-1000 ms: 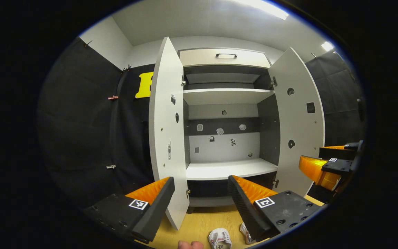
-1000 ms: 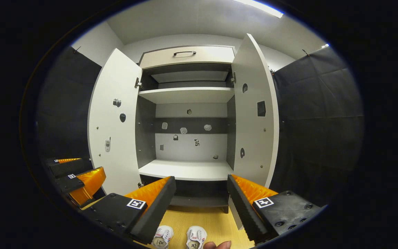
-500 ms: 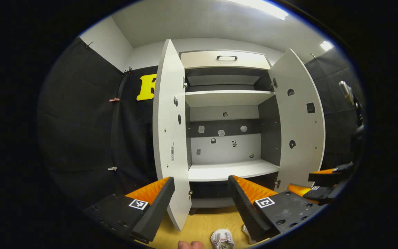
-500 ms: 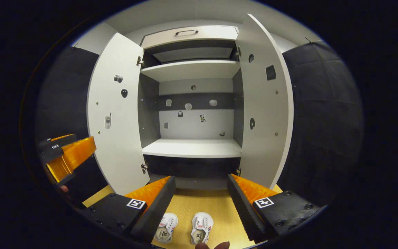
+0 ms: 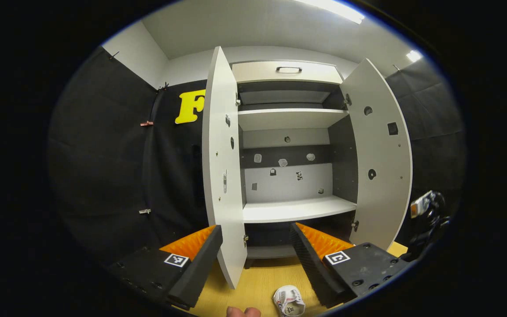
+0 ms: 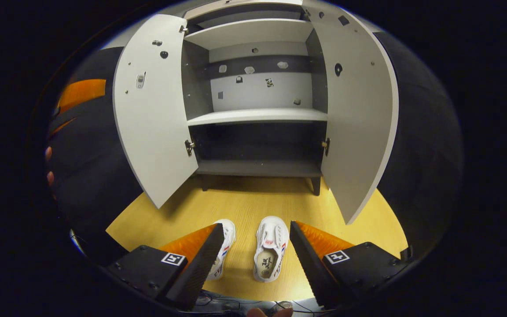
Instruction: Grab one shoe with the right hand and put it into the shoe cabinet, grab the other shoe with the left hand and put it into the shoe cabinet; then close the right door with the right hand and the left door with the left hand.
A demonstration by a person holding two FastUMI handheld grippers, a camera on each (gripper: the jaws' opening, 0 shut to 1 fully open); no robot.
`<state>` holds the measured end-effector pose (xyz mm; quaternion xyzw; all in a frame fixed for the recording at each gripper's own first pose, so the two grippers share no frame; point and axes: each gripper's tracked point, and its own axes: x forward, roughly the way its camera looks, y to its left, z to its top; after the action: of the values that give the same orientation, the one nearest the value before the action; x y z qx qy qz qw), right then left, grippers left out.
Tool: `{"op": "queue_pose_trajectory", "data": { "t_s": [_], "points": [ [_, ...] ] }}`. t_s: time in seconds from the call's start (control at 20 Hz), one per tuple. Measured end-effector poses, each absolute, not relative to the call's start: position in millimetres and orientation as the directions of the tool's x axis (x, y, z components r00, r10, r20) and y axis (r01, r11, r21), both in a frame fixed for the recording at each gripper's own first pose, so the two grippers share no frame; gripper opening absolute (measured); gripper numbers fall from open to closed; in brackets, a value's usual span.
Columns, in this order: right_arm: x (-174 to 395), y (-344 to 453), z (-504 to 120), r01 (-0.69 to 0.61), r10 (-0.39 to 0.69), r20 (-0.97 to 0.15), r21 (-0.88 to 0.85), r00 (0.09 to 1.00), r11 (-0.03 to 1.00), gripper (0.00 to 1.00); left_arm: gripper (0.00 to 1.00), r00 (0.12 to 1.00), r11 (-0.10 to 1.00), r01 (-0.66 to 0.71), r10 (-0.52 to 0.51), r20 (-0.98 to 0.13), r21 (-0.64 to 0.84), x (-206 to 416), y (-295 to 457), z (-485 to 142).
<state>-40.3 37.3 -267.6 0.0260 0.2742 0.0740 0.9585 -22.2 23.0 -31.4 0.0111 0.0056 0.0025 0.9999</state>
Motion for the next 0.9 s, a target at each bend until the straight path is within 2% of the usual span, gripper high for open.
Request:
{"op": "queue_pose_trajectory", "data": {
  "t_s": [0.15,0.55,0.6,0.65,0.7,0.75,0.9],
  "points": [
    [-46.6,39.6,-312.5,-0.130,0.187,-0.591,0.138,0.785,0.982,1.00,0.96,0.999,1.000,-0.006,0.007,-0.037,0.025,-26.1,25.4,-42.3],
    [-46.9,44.7,-419.8,-0.060,0.199,-0.728,0.212,0.656,0.975,0.93,0.96,0.994,0.999,-0.033,0.036,-0.105,0.037,-38.9,38.1,-75.9],
    [-42.3,44.8,-427.5,-0.053,0.192,-0.728,0.210,0.658,0.976,0.88,0.96,0.993,0.998,-0.036,0.040,-0.111,0.042,-40.6,41.0,-77.6],
    [-37.0,43.4,-433.4,-0.049,0.177,-0.724,0.195,0.667,0.980,0.88,0.96,0.992,0.998,-0.040,0.045,-0.115,0.046,-42.4,44.0,-78.7],
    [-30.6,42.5,-440.1,-0.044,0.160,-0.718,0.177,0.678,0.983,0.82,0.96,0.992,0.998,-0.045,0.051,-0.117,0.051,-42.5,47.0,-80.5],
    [-21.7,44.6,-446.5,-0.037,0.150,-0.713,0.171,0.685,0.985,0.72,0.96,0.991,0.997,-0.052,0.058,-0.121,0.053,-43.8,49.7,-81.5],
    [3.1,49.9,-461.2,-0.026,0.122,-0.694,0.148,0.710,0.989,0.69,0.96,0.987,0.996,-0.070,0.078,-0.139,0.058,-47.3,56.6,-91.4]
  ]
}}
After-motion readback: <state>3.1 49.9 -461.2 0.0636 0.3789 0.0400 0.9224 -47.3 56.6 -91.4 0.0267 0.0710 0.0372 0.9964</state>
